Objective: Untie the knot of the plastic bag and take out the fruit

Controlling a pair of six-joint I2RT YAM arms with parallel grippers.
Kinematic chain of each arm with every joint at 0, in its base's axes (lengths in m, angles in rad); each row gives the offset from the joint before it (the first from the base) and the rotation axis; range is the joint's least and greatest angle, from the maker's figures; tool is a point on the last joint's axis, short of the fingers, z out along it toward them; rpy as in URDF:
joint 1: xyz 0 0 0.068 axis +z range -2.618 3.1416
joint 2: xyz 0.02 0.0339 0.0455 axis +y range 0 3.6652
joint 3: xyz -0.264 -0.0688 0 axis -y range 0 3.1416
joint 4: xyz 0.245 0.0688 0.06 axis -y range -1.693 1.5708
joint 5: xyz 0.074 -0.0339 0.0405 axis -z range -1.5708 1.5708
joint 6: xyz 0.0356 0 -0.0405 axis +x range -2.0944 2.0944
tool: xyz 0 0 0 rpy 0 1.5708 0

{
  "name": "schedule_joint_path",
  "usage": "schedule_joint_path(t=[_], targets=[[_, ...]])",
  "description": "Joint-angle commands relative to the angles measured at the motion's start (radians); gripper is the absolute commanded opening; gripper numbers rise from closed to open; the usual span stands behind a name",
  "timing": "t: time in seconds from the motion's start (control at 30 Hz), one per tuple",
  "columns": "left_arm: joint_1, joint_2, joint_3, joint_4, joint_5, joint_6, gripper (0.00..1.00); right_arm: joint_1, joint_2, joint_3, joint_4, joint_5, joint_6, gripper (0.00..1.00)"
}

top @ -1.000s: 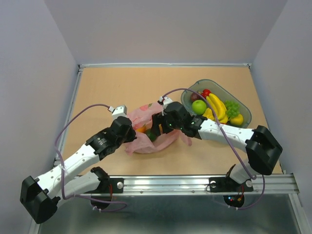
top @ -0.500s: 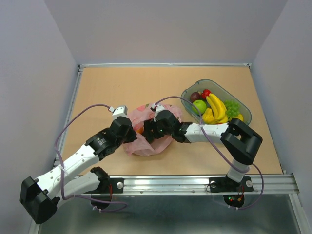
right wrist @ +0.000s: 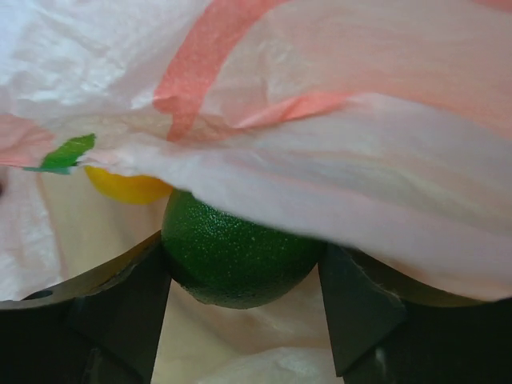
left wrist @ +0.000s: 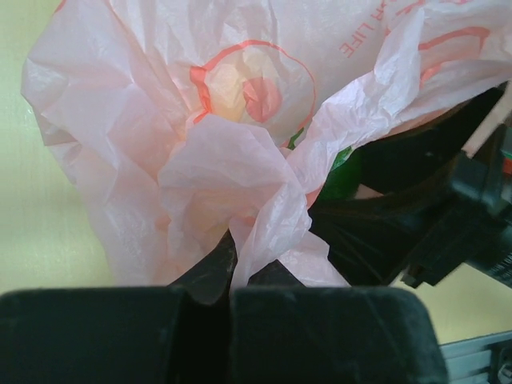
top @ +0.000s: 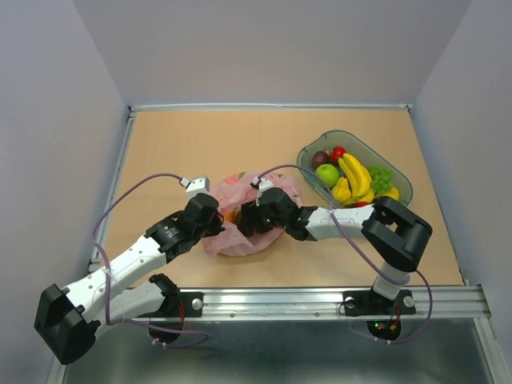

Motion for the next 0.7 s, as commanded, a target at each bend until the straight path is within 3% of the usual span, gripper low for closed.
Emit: schedule_joint_path(t=[0.0,0.1,0.5,0.67], targets=[[0.008,0.021,0.009,0.012,-0.075,0.023,0.00,0.009,-0.101,-0.036,0.068,0.019,-0.027,0.19],[0.028,0.039,0.019,0.014,-0.105,0.048,0.00,0.009,-0.176,-0.058,0.047,0.022,-0.045,0.10],[0.242,0.125,0.098,0.120,-0.073,0.284,0.00,0.007,-0.501,-0.096,-0.087,-0.023,-0.132,0.03],[0.247,0.112,0.092,0.173,-0.014,0.338,0.00,0.006,-0.566,0.025,-0.208,0.175,-0.181,0.00]])
